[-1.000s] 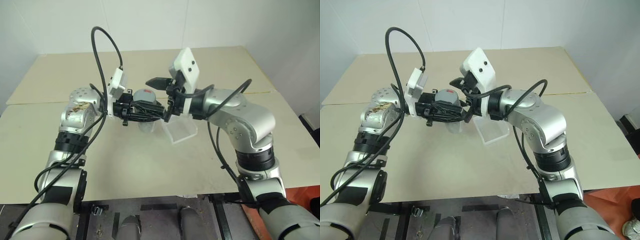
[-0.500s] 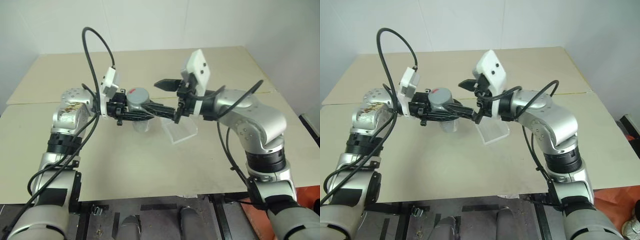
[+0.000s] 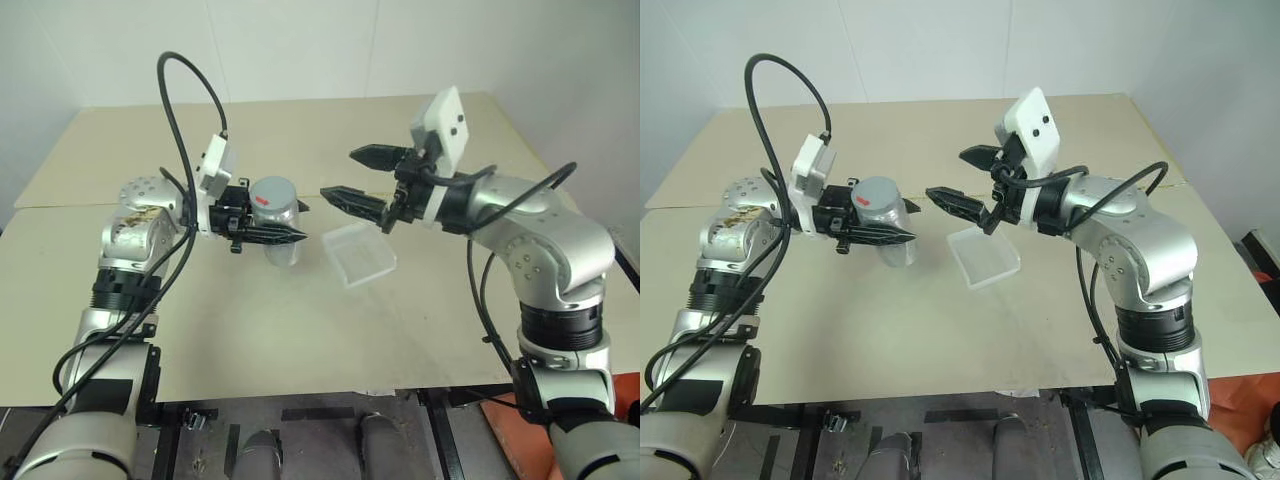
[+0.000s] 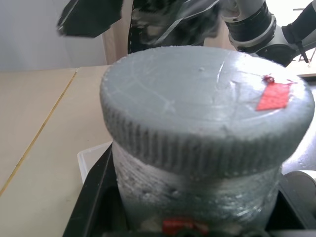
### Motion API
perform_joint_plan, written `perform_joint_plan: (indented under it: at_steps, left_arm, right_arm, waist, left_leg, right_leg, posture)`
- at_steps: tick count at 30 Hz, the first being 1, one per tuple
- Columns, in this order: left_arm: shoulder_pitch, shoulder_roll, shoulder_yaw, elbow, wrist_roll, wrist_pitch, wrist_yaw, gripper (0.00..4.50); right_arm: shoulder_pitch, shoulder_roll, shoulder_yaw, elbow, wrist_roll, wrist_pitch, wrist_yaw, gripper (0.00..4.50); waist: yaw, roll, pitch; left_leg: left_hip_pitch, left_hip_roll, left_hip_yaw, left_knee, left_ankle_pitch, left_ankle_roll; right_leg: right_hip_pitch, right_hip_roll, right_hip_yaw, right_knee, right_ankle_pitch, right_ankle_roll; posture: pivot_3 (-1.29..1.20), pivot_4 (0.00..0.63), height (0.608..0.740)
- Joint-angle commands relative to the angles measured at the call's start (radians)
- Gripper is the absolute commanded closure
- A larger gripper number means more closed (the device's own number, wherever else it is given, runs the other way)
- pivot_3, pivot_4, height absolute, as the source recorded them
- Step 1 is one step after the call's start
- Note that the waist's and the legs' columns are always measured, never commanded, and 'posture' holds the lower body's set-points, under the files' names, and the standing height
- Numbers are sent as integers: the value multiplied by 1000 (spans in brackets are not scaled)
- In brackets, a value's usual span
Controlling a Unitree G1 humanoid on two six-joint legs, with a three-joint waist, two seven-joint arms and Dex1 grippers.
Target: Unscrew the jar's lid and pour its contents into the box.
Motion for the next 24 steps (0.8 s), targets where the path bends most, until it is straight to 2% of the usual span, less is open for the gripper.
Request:
perform_joint_plan:
  at_steps: [1, 10, 24]
  left_arm:
    - [-38, -16, -1, 11, 6, -25, 0, 2479]
    - [-61, -50, -9, 42, 22, -48, -5, 2479]
    - [-53, -47, -8, 31, 20, -53, -4, 2479]
  right_arm:
    - [-22, 7, -27, -88, 68, 31, -10, 28]
    - [-100, 64, 92, -61, 13, 88, -102, 28]
    - [-143, 125, 144, -1, -27, 91, -114, 28]
  waist:
    - [-1, 0, 0]
    - [-1, 0, 0]
    - [-1, 0, 0]
  left_leg:
    - [0, 0, 0, 0, 0, 0]
    - [0, 0, 0, 0, 0, 0]
    - [0, 0, 0, 0, 0, 0]
  right_leg:
    - [0, 0, 0, 0, 0, 0]
    - [0, 0, 0, 0, 0, 0]
    - [0, 0, 0, 0, 0, 0]
  posture:
    - [0, 150, 740]
    - [0, 150, 740]
    - [0, 150, 740]
